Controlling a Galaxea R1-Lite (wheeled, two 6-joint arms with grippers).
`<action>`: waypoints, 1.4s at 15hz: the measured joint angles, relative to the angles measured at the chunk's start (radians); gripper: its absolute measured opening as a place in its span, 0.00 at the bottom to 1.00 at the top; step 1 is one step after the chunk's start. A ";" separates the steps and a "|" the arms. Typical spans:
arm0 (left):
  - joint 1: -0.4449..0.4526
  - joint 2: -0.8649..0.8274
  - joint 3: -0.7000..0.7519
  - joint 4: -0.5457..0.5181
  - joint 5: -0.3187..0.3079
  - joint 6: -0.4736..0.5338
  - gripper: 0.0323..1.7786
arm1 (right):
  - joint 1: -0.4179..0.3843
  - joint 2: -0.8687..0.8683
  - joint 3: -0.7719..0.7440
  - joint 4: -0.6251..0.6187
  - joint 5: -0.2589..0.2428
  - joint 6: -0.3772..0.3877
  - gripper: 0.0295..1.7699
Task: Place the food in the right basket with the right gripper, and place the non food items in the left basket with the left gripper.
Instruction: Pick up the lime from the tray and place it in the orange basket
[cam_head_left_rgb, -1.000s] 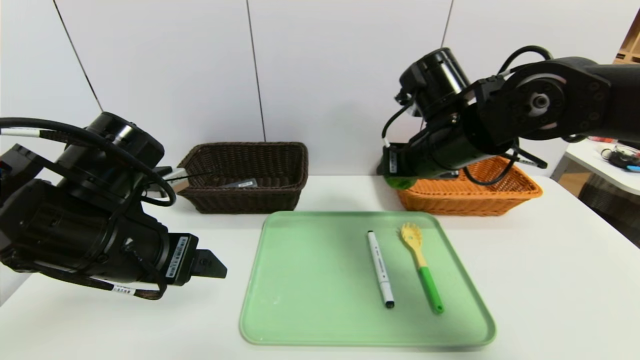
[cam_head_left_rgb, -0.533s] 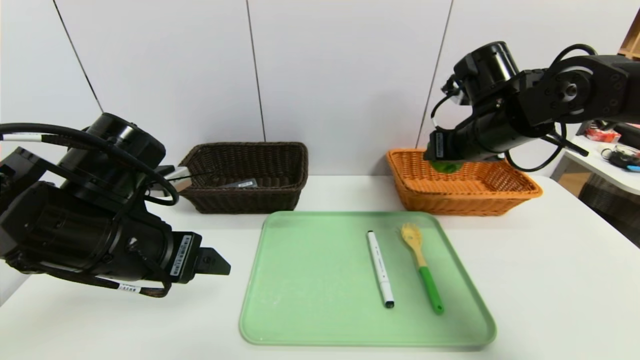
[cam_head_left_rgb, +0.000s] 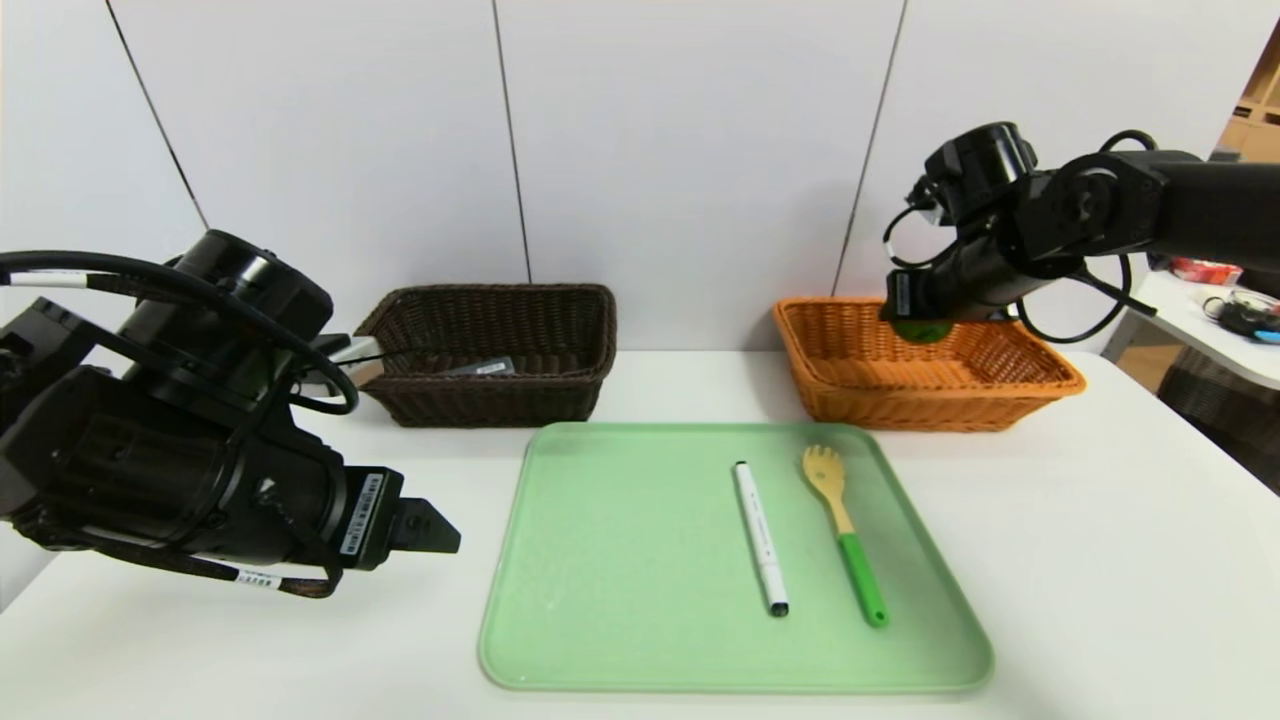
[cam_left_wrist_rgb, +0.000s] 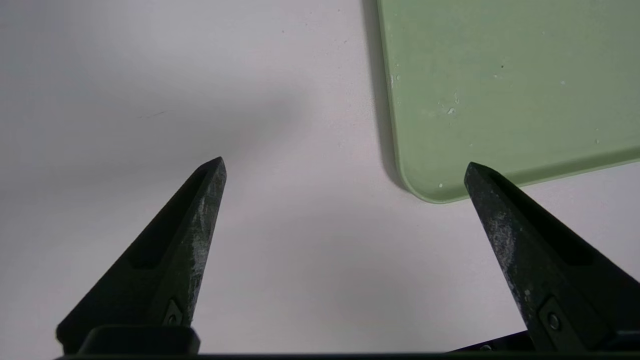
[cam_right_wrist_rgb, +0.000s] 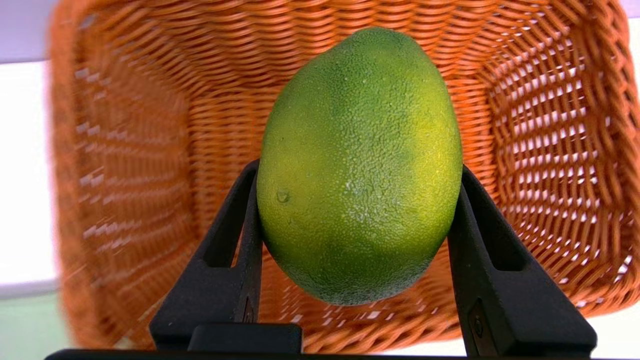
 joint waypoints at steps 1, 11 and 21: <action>0.000 0.000 0.001 0.000 -0.001 0.000 0.95 | -0.011 0.017 -0.006 -0.001 0.000 -0.011 0.56; 0.000 0.004 0.009 -0.001 0.000 0.000 0.95 | -0.061 0.108 -0.016 -0.014 0.012 -0.048 0.66; -0.001 -0.003 -0.009 -0.010 0.010 0.001 0.95 | -0.062 0.073 -0.015 0.000 0.026 -0.040 0.88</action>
